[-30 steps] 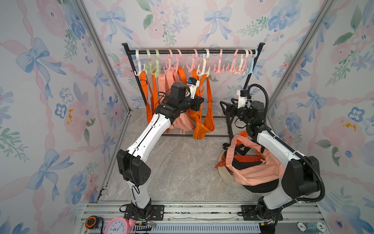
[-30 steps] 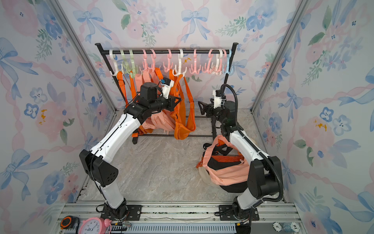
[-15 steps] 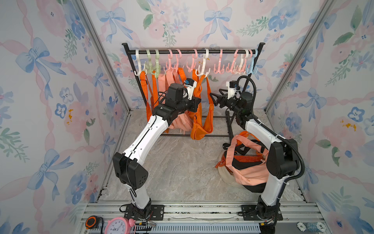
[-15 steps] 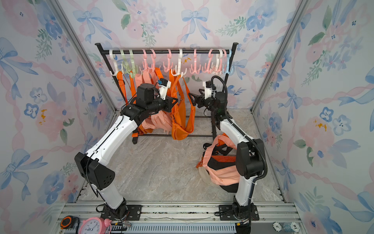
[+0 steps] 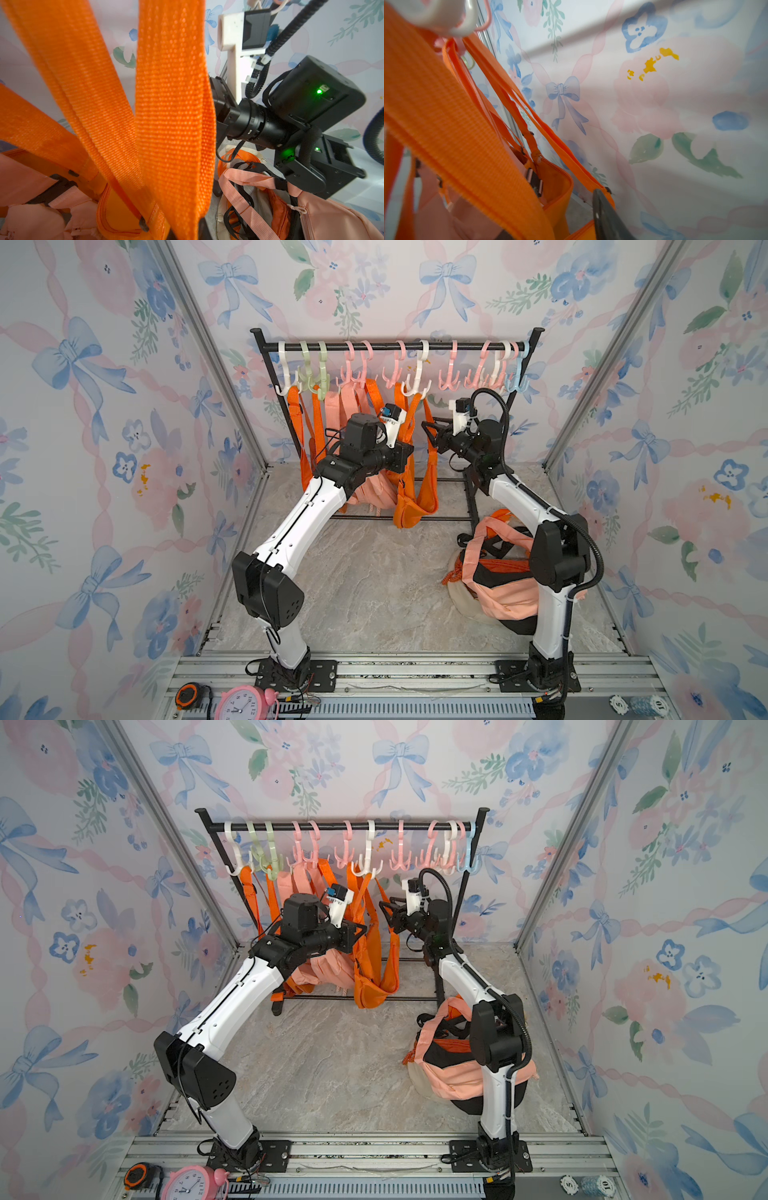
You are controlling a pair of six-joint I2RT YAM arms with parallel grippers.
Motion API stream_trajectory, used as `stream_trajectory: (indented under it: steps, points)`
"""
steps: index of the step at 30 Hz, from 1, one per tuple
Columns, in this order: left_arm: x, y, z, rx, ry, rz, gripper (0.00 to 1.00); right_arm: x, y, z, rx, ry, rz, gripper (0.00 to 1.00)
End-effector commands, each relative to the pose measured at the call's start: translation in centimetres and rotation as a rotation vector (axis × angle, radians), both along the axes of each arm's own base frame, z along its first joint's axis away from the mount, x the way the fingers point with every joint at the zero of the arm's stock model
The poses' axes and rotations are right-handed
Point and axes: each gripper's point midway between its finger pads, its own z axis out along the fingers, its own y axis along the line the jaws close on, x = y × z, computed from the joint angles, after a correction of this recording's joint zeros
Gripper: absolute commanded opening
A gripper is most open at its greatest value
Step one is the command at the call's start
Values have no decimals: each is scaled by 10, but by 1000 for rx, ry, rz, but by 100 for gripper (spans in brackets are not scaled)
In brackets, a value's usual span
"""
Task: Take the bag off the hook
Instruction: Pick up the bag from the hook.
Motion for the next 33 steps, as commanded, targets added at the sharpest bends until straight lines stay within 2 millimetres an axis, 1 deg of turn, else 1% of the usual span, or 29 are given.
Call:
stream_trajectory:
  steps: [1, 3, 4, 9, 14, 19, 23, 26, 31, 33]
  points:
    - [-9, 3, 8, -2, -37, -7, 0, -5, 12, 7, -7, -7, 30, 15]
    - [-9, 6, 8, 1, -39, 4, 0, -8, 11, 11, -5, -9, 31, 4]
    - [-9, 8, 8, 3, -41, 12, 0, -10, 9, 13, -4, -13, 28, 0]
    - [-7, 9, 10, 3, -44, 22, 0, -27, 5, 27, 14, -28, 32, 0]
    - [-1, 3, 13, -6, -47, 16, 0, -43, 2, 39, 26, -40, 27, 0]
    - [12, -3, 4, -1, -32, 35, 0, -53, 0, 48, 32, -43, -1, 0]
    - [19, -12, 3, -14, -24, 29, 0, -61, -2, 58, 34, -45, -5, 0]
    - [19, -18, 13, -15, -56, 24, 0, -69, -4, 66, 31, -51, -8, 0]
    - [21, -20, 45, -45, -123, 20, 0, -81, -6, 79, 18, -63, -12, 0]
    - [23, -20, 54, -58, -139, 15, 0, -83, -7, 84, 17, -63, -13, 0]
